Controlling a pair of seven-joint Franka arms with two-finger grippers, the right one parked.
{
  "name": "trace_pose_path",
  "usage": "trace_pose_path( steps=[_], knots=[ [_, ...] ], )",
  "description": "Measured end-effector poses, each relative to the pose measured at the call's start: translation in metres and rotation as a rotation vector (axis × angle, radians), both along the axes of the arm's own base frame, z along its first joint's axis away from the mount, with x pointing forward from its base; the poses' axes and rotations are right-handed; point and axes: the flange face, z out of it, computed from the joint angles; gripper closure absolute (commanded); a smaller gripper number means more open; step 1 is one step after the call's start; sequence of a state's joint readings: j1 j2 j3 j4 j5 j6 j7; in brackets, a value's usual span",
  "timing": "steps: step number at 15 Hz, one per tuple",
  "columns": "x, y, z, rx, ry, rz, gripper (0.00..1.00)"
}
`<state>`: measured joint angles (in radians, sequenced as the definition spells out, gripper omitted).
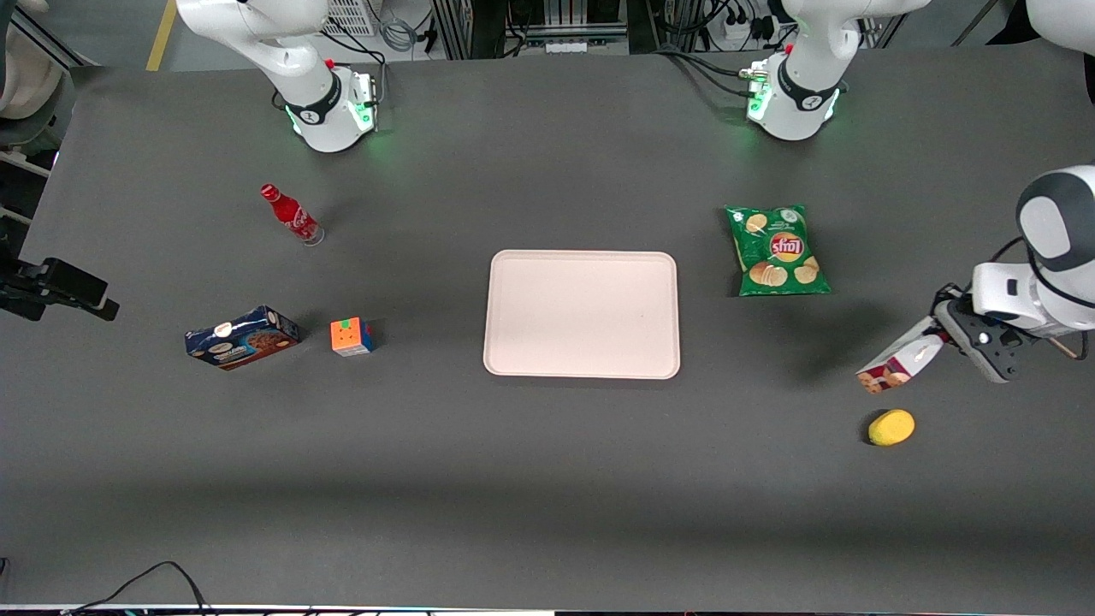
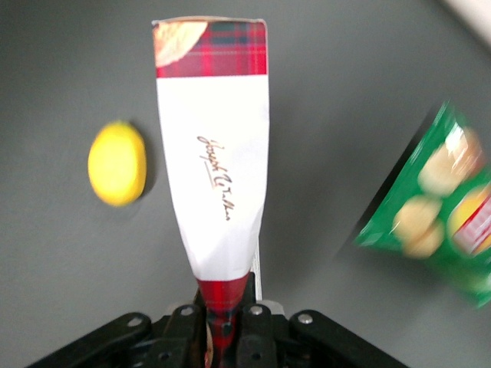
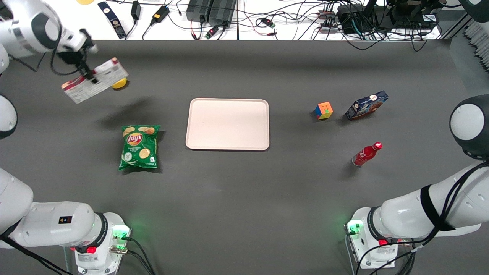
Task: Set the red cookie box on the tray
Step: 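Lift the cookie box and carry it over the white tray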
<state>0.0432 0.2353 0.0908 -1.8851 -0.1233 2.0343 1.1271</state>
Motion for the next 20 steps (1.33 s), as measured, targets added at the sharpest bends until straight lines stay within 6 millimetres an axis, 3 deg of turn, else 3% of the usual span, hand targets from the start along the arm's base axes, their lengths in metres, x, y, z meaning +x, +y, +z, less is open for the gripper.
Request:
trace_pose_path(
  steps=[3, 6, 8, 11, 13, 15, 17, 20],
  knots=[
    [0.001, -0.087, 0.045, -0.006, 0.028, 0.214, 1.00],
    [-0.013, -0.189, 0.076, -0.003, 0.054, 0.423, 1.00],
    [-0.028, -0.255, 0.088, 0.010, 0.066, 0.552, 1.00],
    [-0.056, -0.329, 0.088, 0.068, 0.061, 0.692, 1.00],
    [-0.069, -0.361, 0.079, 0.082, 0.054, 0.760, 1.00],
    [-0.077, -0.382, 0.055, 0.065, 0.040, 0.821, 1.00],
    [-0.086, -0.393, 0.020, 0.038, 0.012, 0.874, 1.00],
    [-0.096, -0.392, -0.027, 0.038, 0.005, 0.889, 1.00]
  ],
)
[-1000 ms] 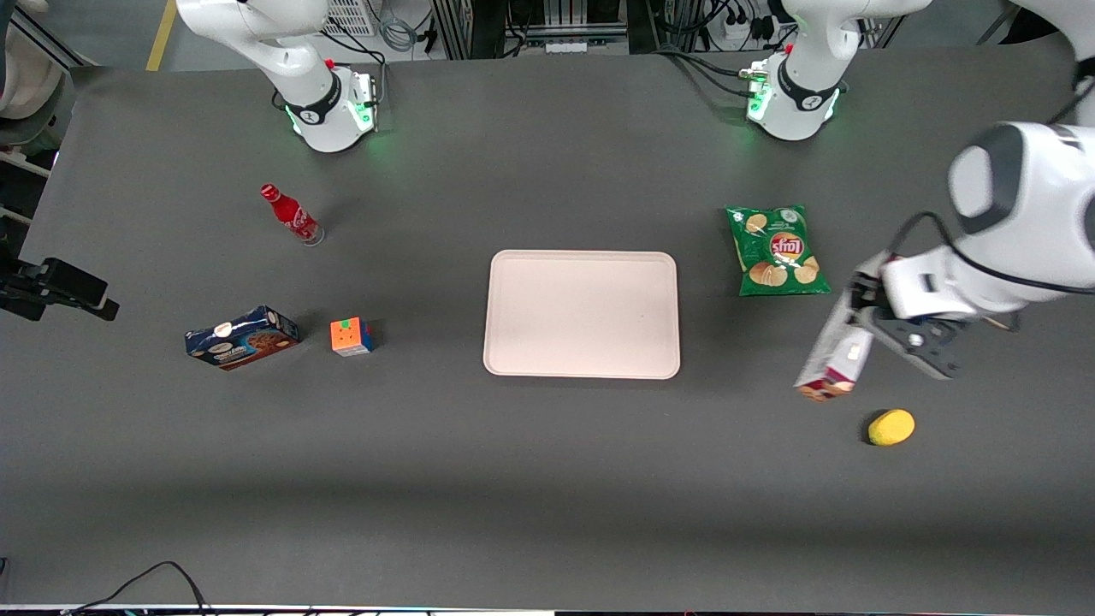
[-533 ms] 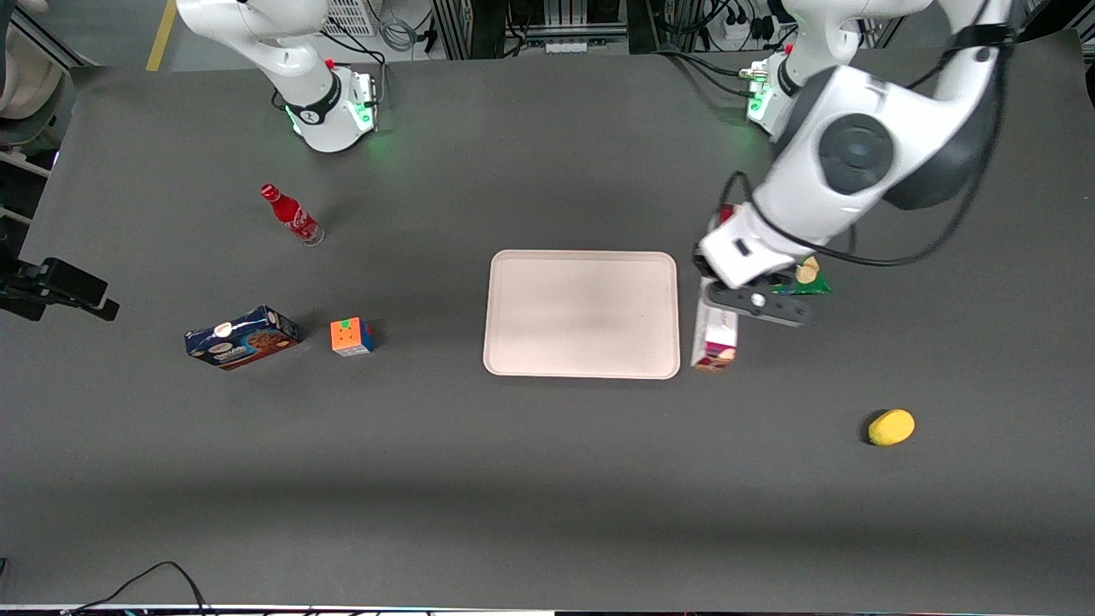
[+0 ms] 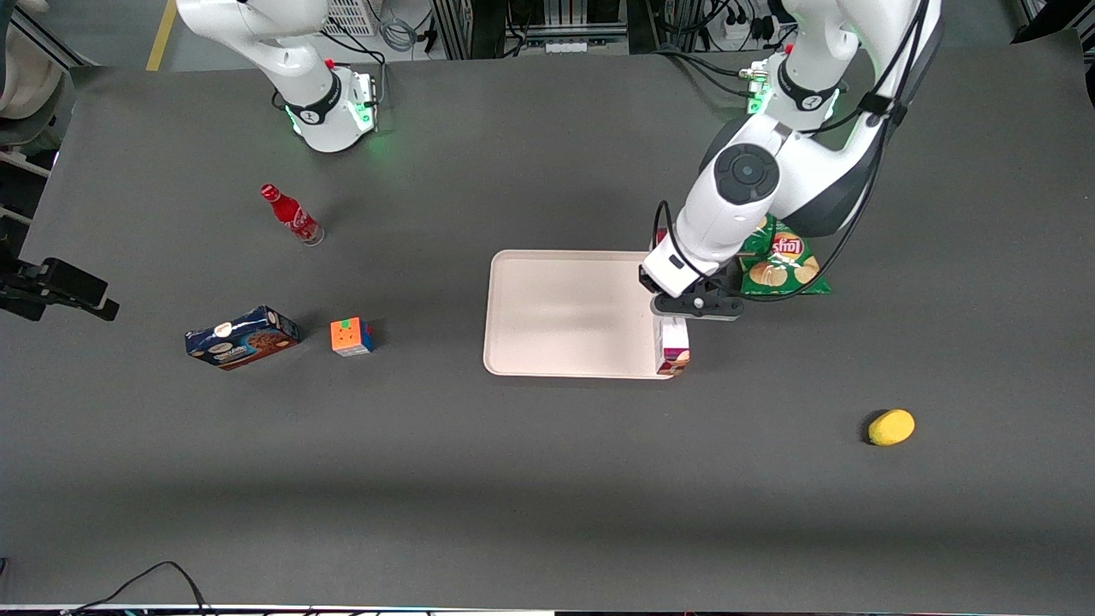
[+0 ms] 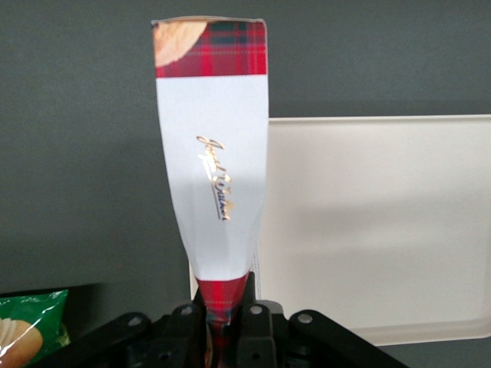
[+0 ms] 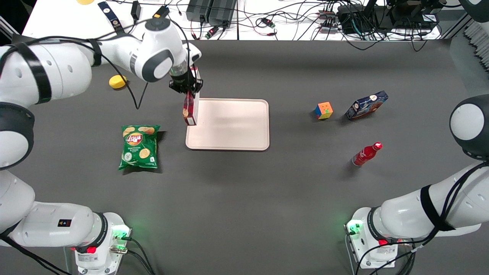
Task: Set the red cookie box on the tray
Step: 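Lower the cookie box upright onto the tray's corner and release it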
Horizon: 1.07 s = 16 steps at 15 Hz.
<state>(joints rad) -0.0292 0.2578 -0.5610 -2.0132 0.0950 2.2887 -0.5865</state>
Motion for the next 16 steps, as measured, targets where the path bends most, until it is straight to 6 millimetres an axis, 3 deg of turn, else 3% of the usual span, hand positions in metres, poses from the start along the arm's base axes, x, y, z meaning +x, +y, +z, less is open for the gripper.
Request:
trace_pose_path(
  steps=[5, 9, 16],
  knots=[
    [-0.003, -0.002, -0.044, 0.014, -0.018, 0.005, 1.00],
    [-0.018, -0.005, -0.081, 0.012, -0.005, -0.026, 1.00],
    [-0.036, -0.005, -0.107, -0.022, -0.003, -0.014, 1.00]
  ],
)
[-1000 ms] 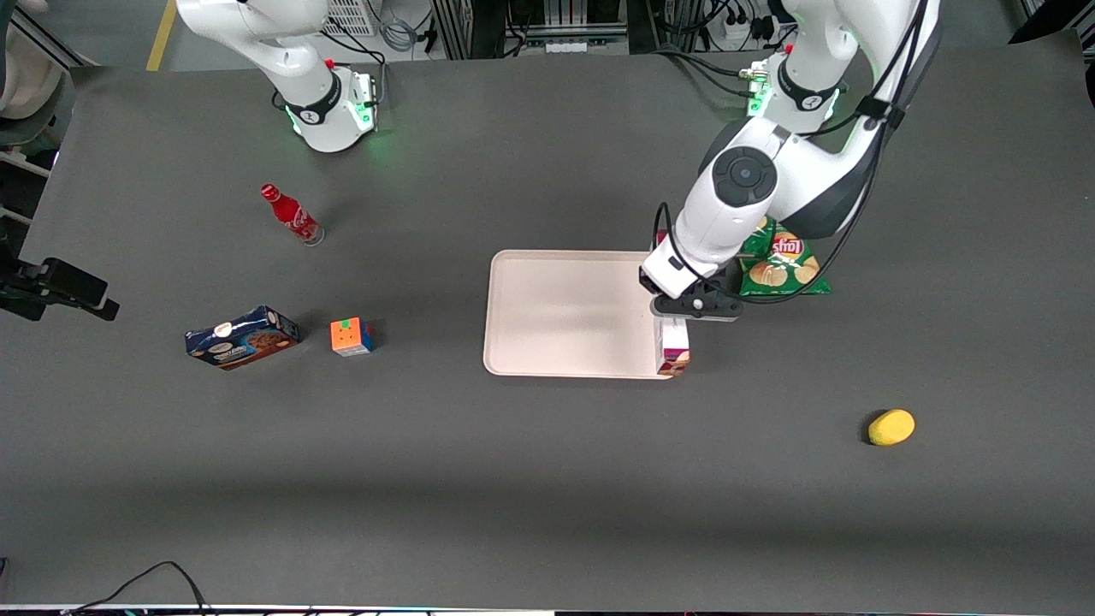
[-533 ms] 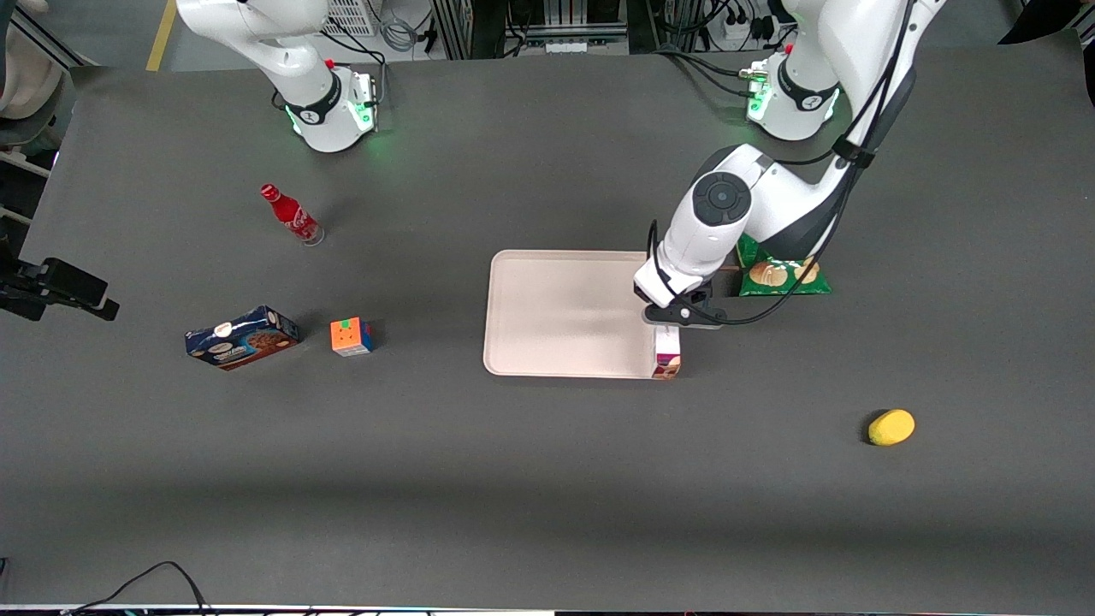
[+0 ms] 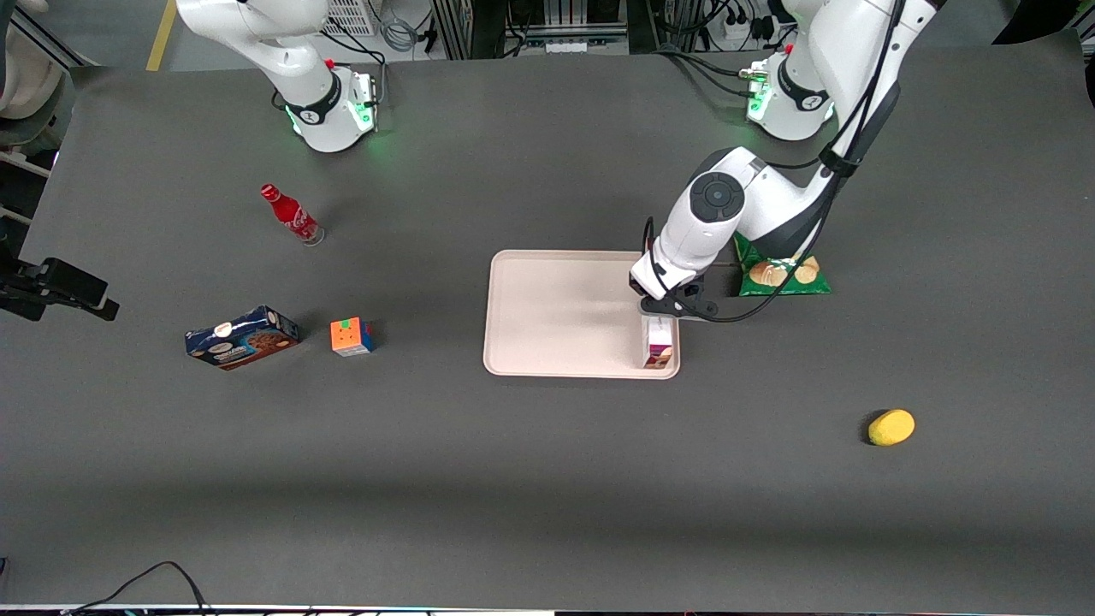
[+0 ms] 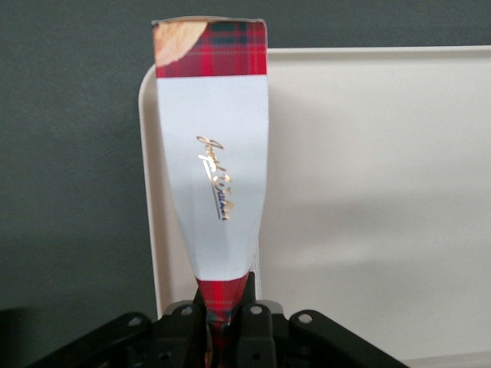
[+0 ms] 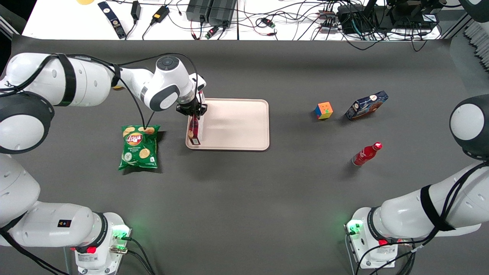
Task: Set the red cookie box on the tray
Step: 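Lower the cookie box upright onto the tray's corner and release it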
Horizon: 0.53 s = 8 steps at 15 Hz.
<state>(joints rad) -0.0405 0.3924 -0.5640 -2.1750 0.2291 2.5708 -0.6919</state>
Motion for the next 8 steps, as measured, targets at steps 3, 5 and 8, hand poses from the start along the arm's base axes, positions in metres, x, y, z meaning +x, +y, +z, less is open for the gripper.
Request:
trace_pose_path(
  steps=[3, 5, 8],
  knots=[
    [-0.0012, -0.0007, -0.0089, -0.010, 0.010, 0.008, 1.00],
    [-0.0014, -0.0009, -0.0106, -0.011, 0.012, 0.009, 1.00],
    [-0.0017, -0.0012, -0.0110, -0.005, 0.005, -0.004, 0.50]
  ],
)
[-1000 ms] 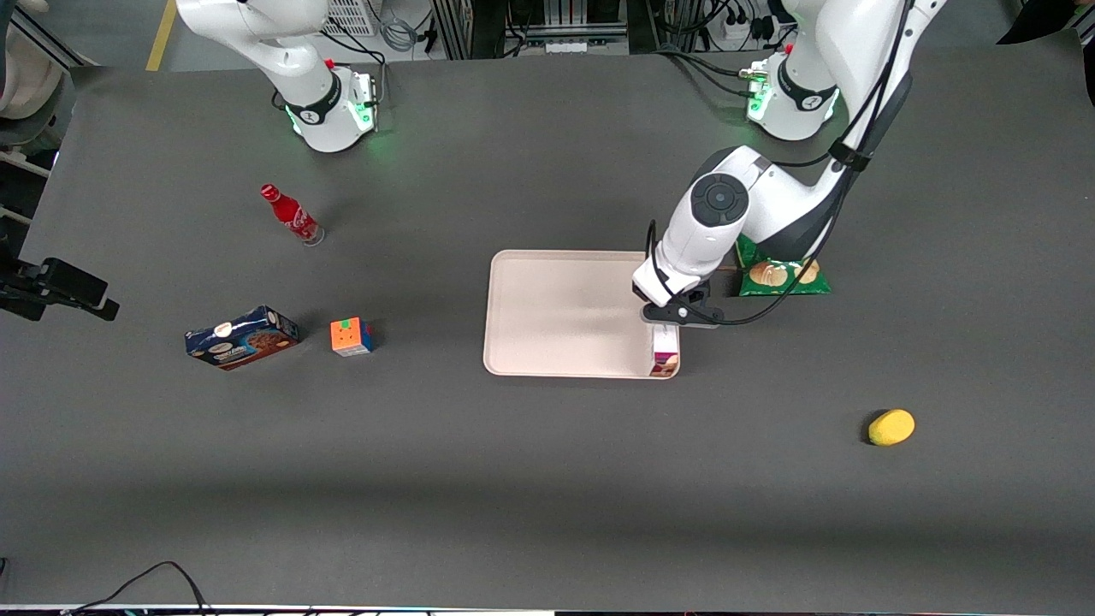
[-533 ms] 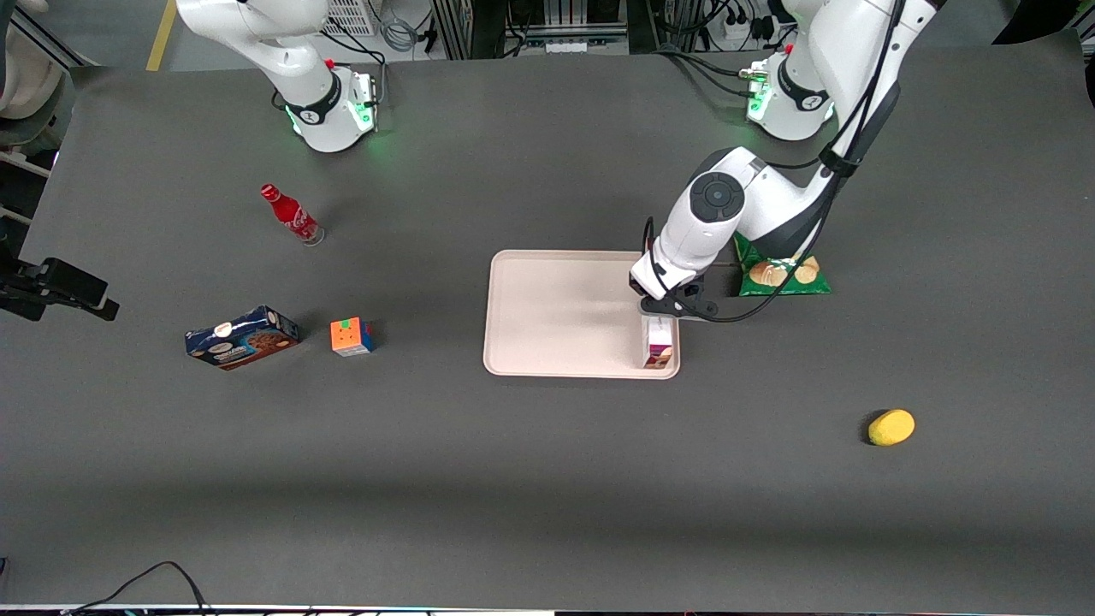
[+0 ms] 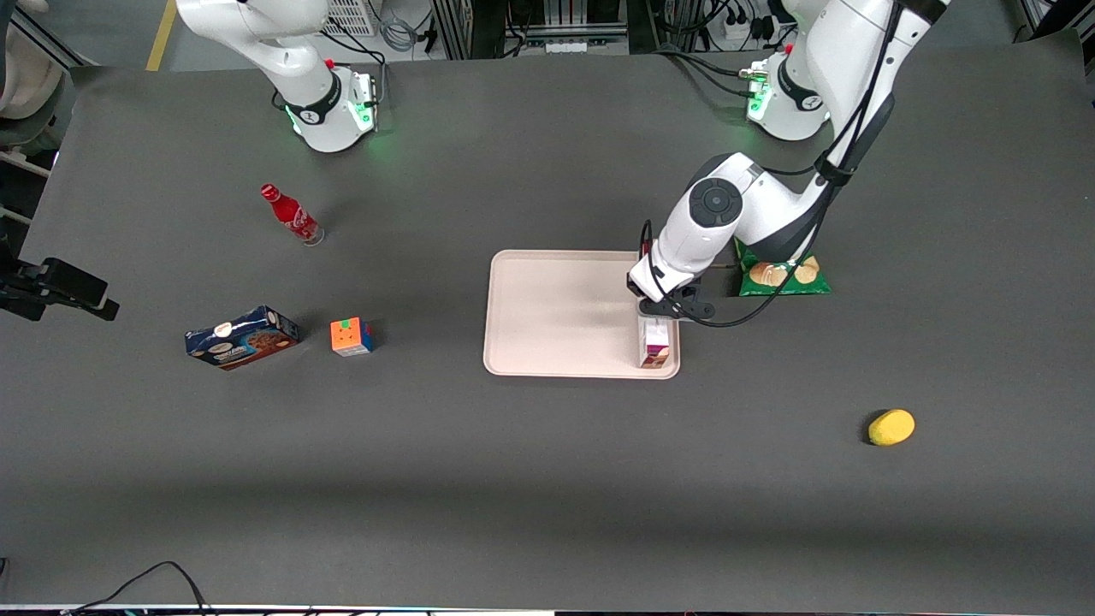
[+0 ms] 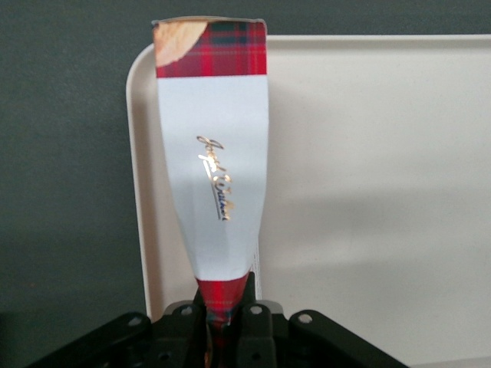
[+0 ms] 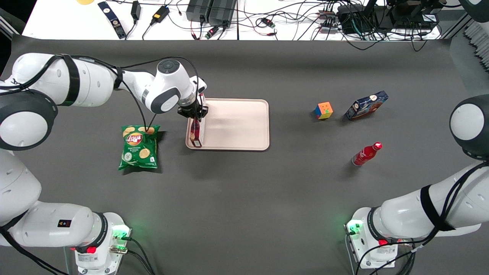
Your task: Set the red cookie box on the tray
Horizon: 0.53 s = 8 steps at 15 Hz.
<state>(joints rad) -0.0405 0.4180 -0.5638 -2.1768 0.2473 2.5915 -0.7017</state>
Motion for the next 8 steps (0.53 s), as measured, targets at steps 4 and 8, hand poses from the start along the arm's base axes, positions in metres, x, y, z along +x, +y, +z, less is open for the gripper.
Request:
trace_pose_path(
  steps=[4, 8],
  knots=[
    [0.0006, -0.0002, 0.0007, 0.006, -0.015, -0.016, 0.00],
    [0.0030, -0.0008, 0.0031, 0.008, -0.033, -0.029, 0.00]
  ],
)
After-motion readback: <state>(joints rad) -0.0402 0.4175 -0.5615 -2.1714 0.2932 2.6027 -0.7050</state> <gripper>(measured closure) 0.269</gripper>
